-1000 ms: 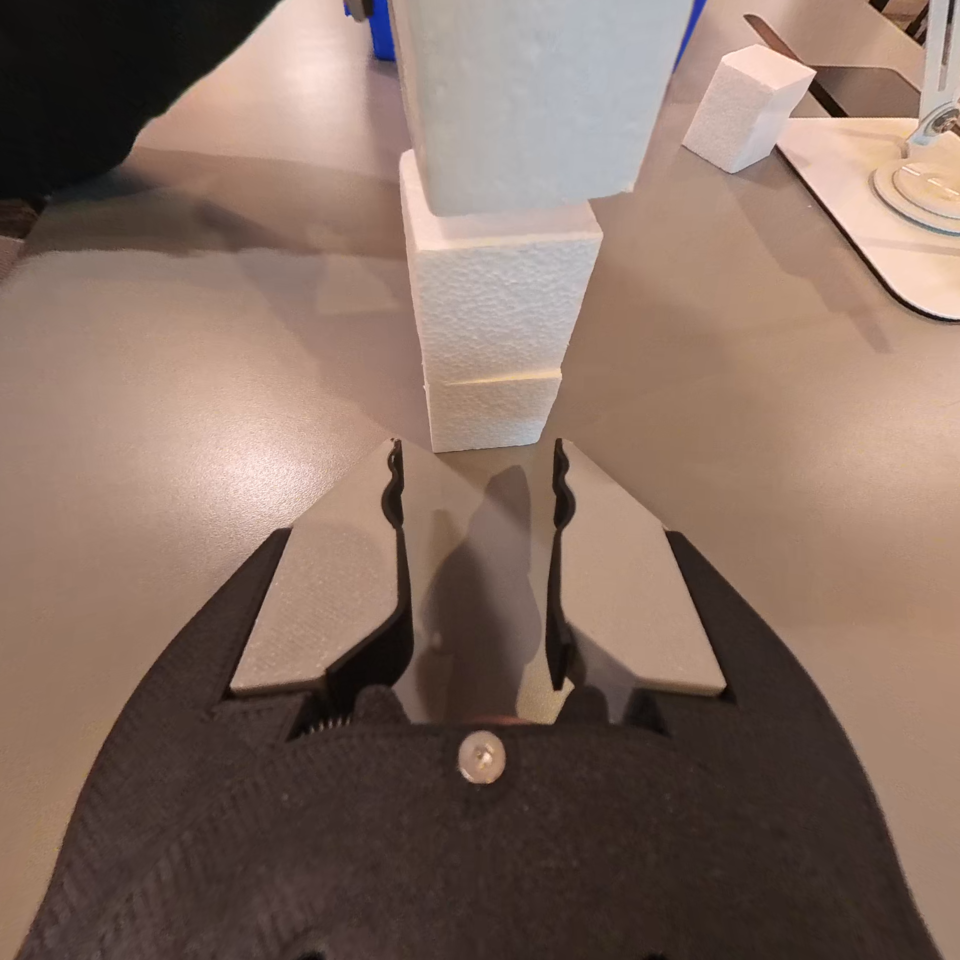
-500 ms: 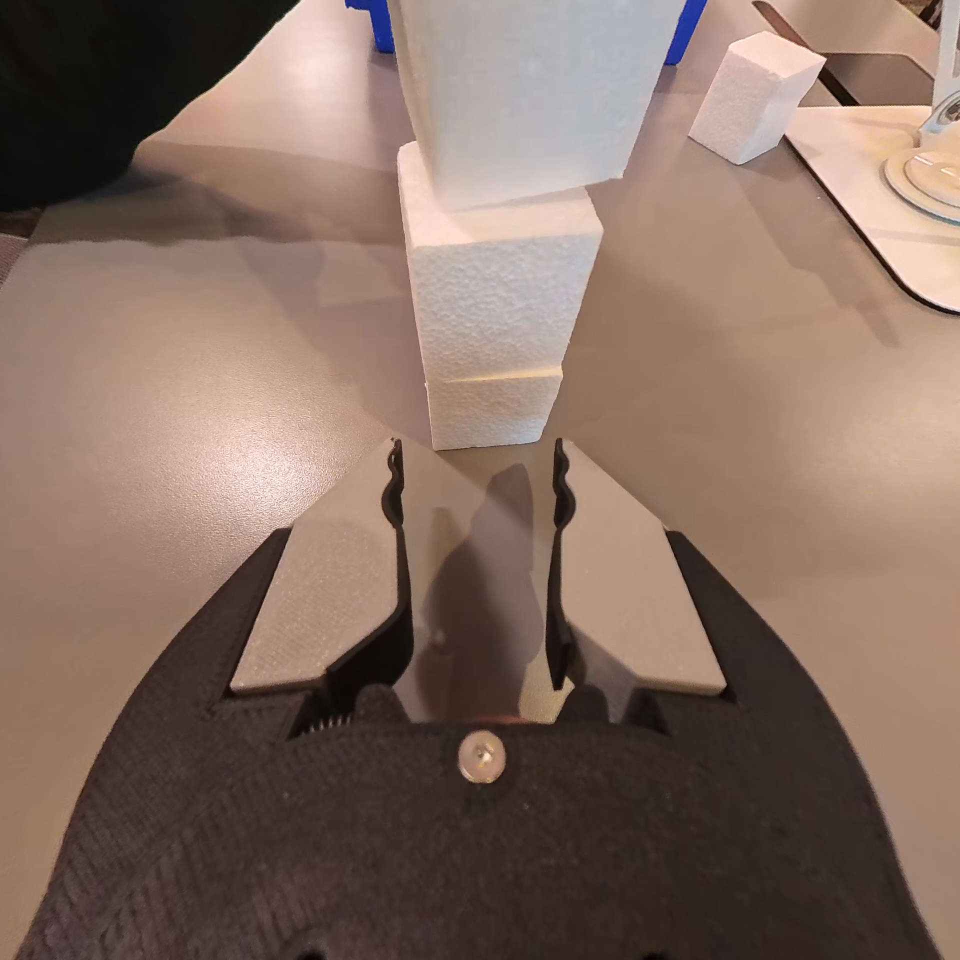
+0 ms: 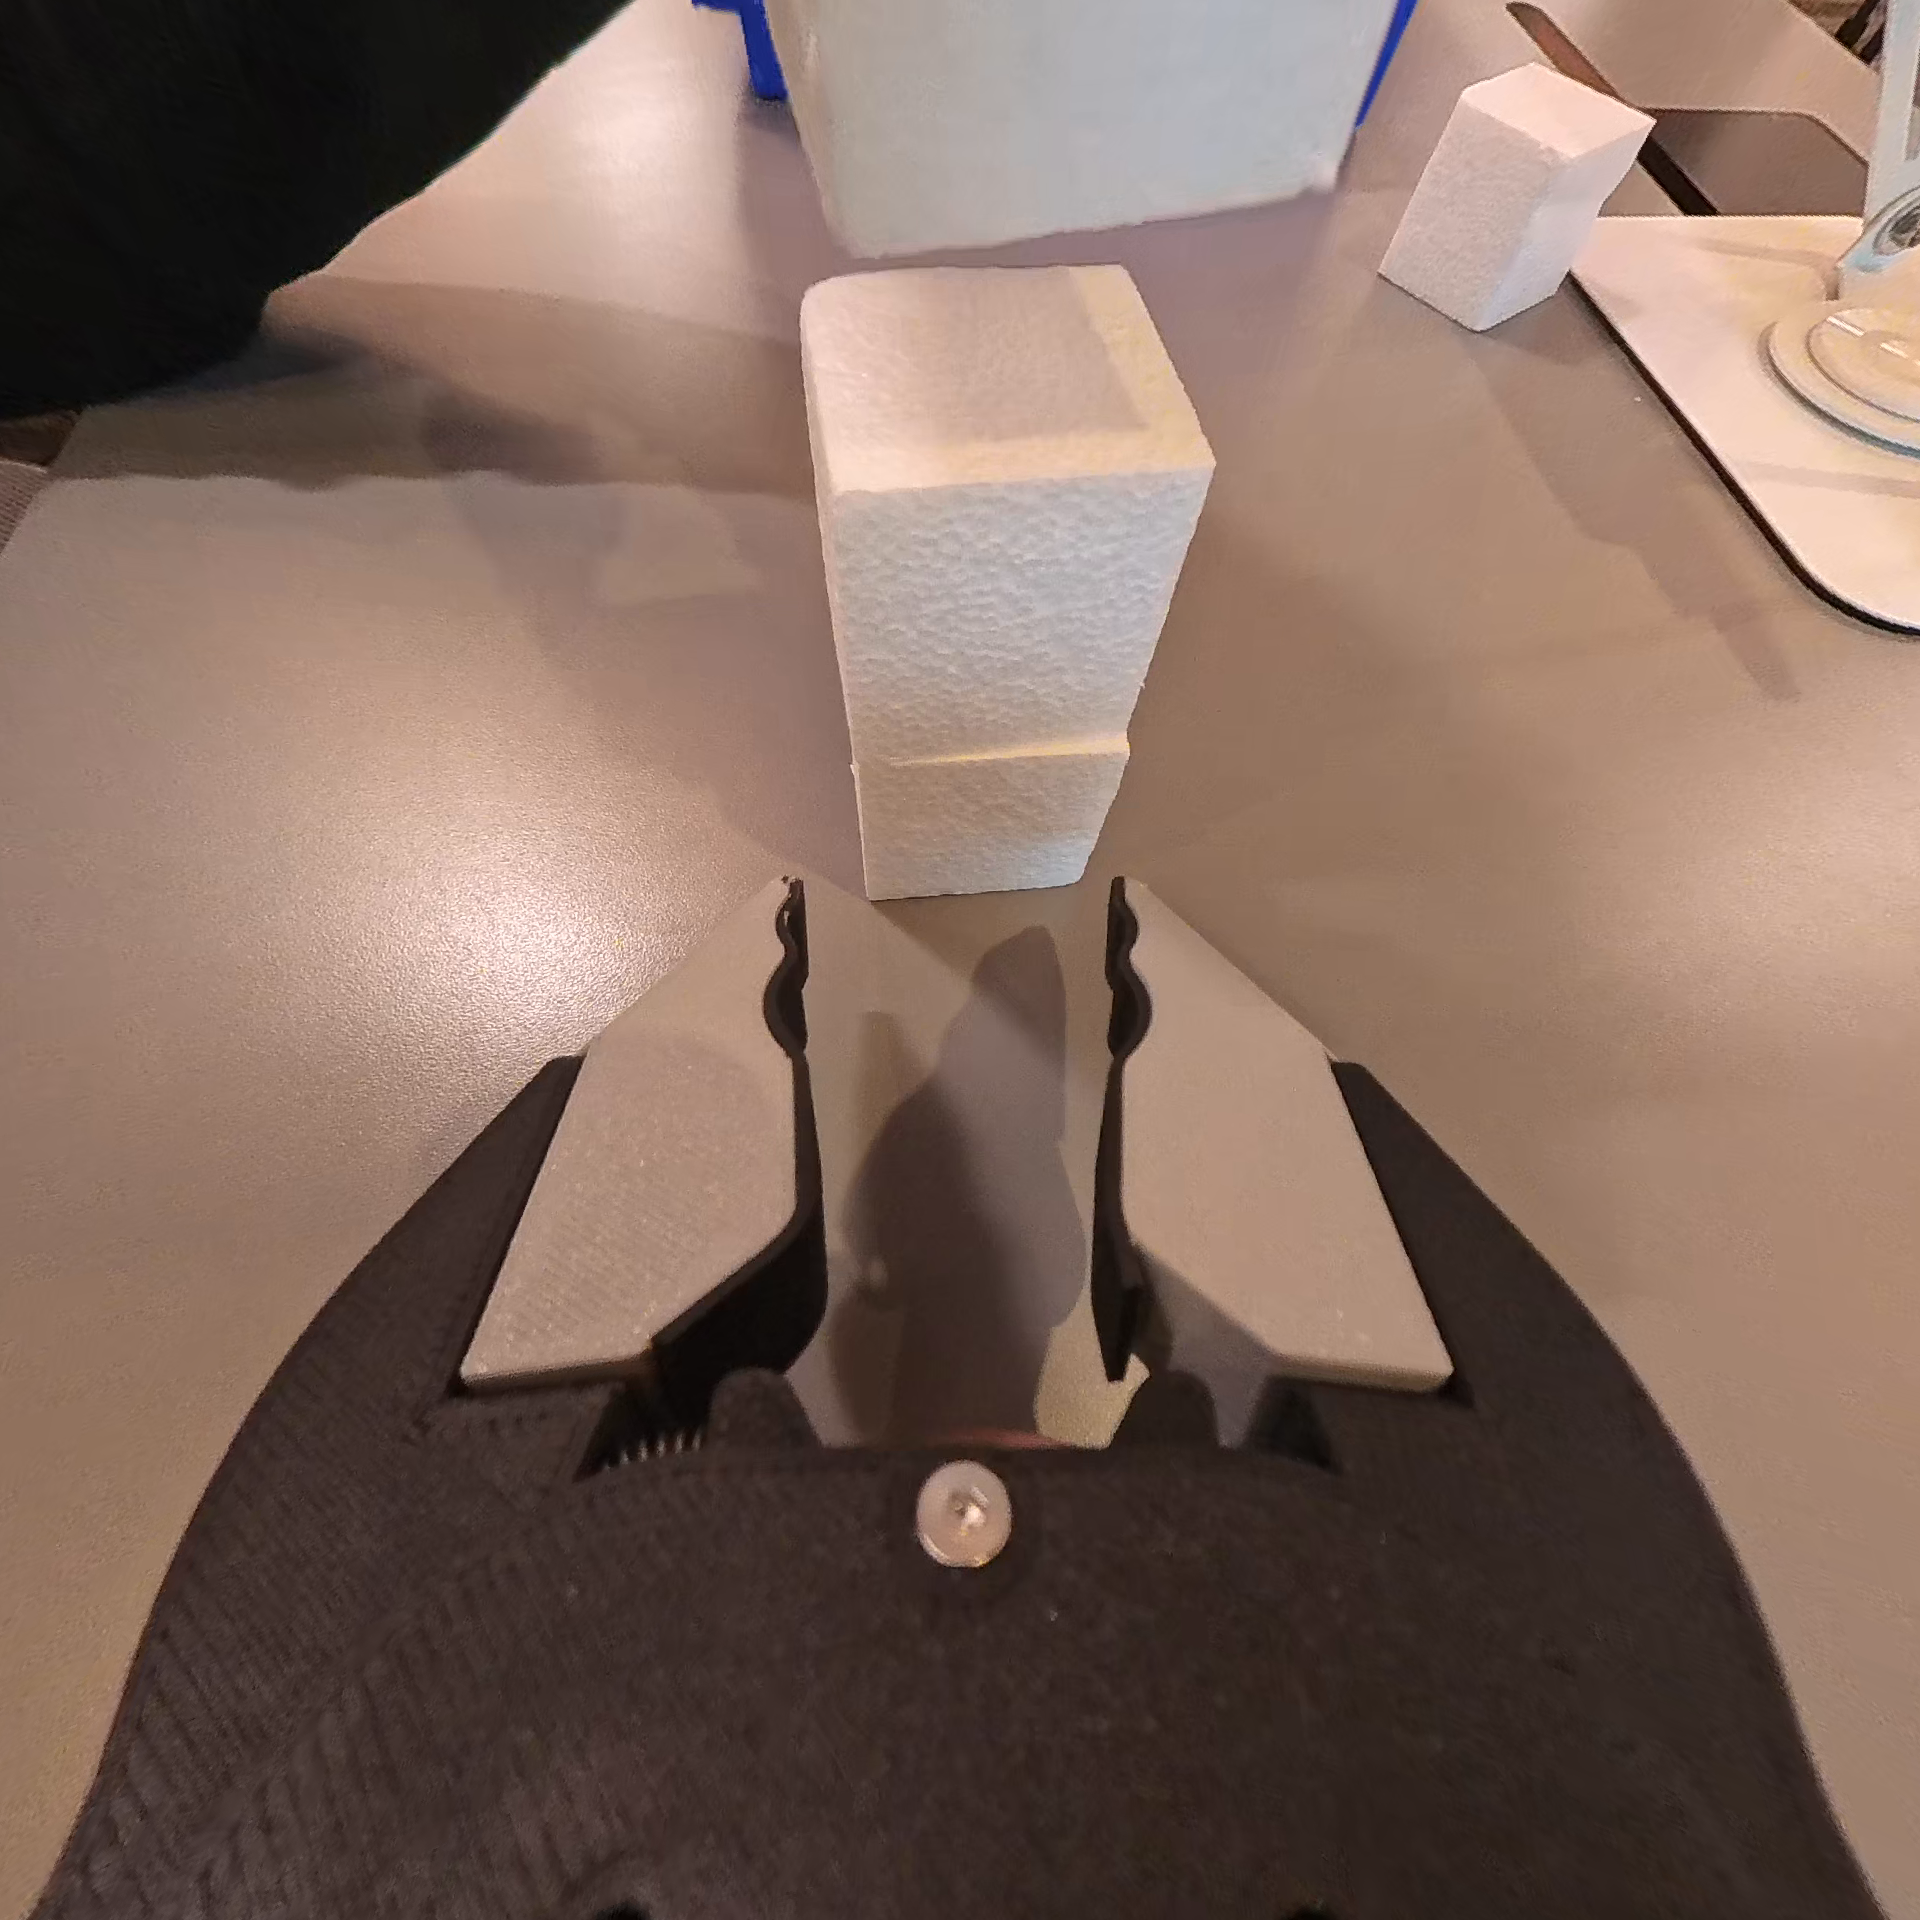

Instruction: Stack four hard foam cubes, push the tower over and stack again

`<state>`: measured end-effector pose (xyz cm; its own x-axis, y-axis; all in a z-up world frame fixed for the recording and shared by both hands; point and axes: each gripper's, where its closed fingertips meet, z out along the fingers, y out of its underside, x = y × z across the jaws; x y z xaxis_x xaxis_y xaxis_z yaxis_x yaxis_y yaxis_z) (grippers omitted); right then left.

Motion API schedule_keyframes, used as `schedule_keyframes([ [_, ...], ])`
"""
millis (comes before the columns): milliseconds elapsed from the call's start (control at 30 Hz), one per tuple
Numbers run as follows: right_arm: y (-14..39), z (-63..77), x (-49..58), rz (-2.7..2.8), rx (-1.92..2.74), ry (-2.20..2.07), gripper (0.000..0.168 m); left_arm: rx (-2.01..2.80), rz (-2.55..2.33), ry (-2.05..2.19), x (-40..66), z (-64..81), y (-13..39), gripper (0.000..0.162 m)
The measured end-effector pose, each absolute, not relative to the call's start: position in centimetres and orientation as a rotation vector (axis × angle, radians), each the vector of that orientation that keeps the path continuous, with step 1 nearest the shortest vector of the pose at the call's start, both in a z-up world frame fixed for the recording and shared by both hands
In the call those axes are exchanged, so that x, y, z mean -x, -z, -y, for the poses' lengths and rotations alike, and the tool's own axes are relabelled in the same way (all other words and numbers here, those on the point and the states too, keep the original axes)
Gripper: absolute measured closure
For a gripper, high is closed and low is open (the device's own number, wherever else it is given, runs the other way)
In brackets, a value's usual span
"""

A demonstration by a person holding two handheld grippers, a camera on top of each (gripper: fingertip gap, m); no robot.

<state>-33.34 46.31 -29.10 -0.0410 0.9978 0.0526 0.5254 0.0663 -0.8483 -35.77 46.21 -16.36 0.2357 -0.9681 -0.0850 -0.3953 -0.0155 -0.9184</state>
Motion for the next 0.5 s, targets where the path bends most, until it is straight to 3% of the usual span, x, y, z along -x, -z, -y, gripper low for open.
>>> schedule_keyframes([
  [500, 29.1, -46.3, 33.4, 1.655, 1.542, -0.865, 0.113, 1.570, -1.334, 0.839, 35.4, -46.0, 17.3, 0.106],
])
